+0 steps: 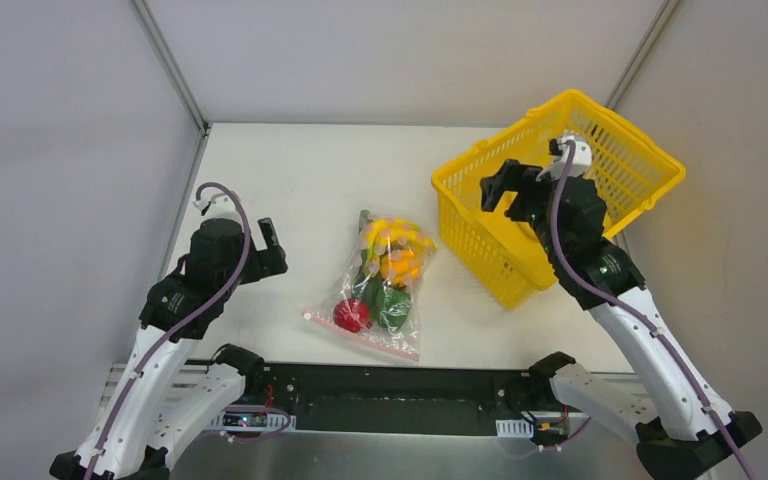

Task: Place the food in the zip-top bag and seal the zipper
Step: Reset both arms

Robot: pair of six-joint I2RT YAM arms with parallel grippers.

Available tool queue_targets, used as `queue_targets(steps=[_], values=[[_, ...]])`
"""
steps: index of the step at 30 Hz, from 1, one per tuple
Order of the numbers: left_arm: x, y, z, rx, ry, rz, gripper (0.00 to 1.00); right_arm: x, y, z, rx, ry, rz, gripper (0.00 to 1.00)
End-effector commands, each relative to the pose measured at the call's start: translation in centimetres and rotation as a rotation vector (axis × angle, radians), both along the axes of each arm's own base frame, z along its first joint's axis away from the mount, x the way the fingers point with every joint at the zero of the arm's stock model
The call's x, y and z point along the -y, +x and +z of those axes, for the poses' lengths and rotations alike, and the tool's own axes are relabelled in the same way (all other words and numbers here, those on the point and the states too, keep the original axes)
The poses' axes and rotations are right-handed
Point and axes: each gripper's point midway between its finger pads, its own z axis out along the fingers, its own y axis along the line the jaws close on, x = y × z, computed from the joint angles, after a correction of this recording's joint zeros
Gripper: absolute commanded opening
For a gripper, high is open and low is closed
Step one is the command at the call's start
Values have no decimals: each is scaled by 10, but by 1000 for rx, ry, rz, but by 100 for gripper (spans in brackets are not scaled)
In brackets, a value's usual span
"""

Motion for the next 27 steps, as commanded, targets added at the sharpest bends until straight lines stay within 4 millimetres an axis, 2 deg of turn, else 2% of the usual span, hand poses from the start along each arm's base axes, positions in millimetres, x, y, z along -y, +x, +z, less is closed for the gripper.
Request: queue_targets(steps=[1, 4, 9, 13, 18, 27], values=[[-31, 3, 7, 23, 14, 224, 99, 54, 16, -3, -69, 32, -199, 100], [-50, -3, 13, 31, 44, 335, 99, 61, 16, -12, -104, 91, -183, 100], [-68, -14, 13, 22, 71, 444, 99, 55, 6, -19, -99, 144, -137, 100], [-68, -17, 15, 32, 49, 453, 99, 49, 1, -27, -107, 177, -110, 100], [-71, -19, 25, 83, 28, 464, 99, 55, 2, -41, -148, 202, -168, 100], [-68, -21, 37, 153, -7, 420, 99, 42, -2, -35, -136, 276, -110, 100]])
